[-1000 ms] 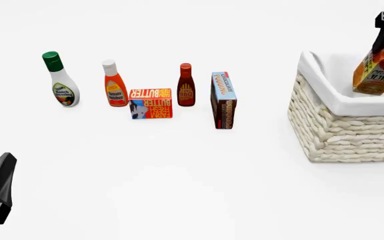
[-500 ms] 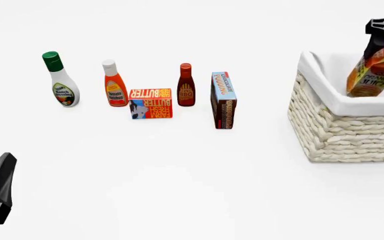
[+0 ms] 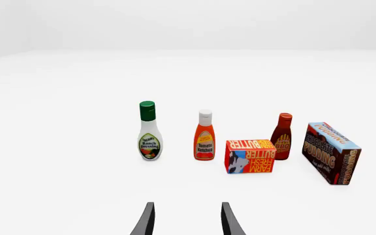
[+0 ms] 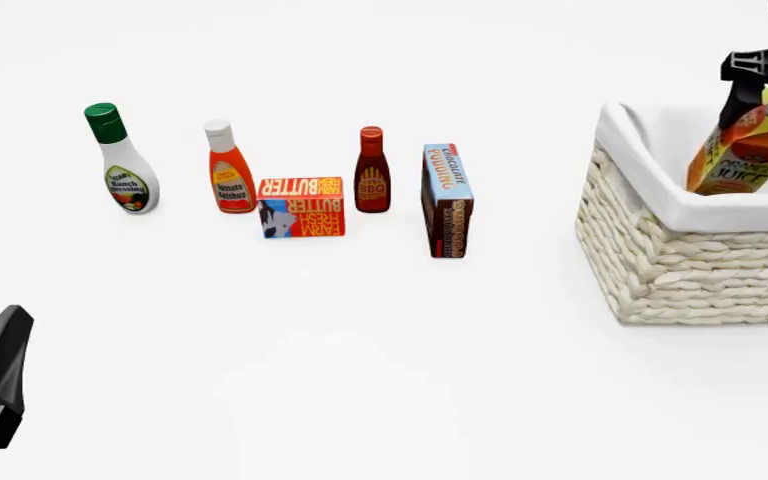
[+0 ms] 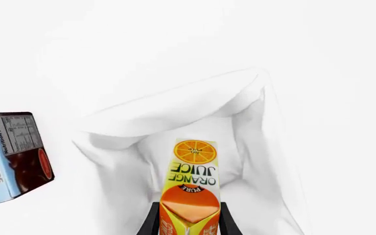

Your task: Pick the orange juice and place it in the basket.

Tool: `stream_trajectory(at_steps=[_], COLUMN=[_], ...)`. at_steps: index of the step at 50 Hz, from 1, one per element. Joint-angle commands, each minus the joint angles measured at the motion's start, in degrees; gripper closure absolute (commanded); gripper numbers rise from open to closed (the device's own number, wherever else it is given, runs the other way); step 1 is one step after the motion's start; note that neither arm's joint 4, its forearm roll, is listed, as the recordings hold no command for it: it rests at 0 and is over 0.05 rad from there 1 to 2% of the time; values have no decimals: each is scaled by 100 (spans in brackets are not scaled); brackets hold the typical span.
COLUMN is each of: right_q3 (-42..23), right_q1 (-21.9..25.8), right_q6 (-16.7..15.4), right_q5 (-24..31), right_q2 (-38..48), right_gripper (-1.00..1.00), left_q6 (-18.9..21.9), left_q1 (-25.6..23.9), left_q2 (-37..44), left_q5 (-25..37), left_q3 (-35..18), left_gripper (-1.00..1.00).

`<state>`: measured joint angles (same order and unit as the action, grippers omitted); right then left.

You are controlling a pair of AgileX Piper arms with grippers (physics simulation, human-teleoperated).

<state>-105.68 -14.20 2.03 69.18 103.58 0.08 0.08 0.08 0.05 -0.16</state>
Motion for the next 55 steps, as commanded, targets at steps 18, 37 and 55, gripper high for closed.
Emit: stream_trajectory(at_steps=[18, 37, 55], right_q3=[538, 772, 705], right_q1=[-27, -115, -193], right_q6=[185, 120, 58], right_q5=[-413, -657, -623], right_q2=[-55, -58, -5], right_gripper=[100, 100, -100], left_q6=[1, 1, 1], left_q1=[0, 0, 0], left_q2=[0, 0, 0], left_q5=[0, -1, 0], left_q3=[0, 0, 0], left_gripper=[-100, -100, -100])
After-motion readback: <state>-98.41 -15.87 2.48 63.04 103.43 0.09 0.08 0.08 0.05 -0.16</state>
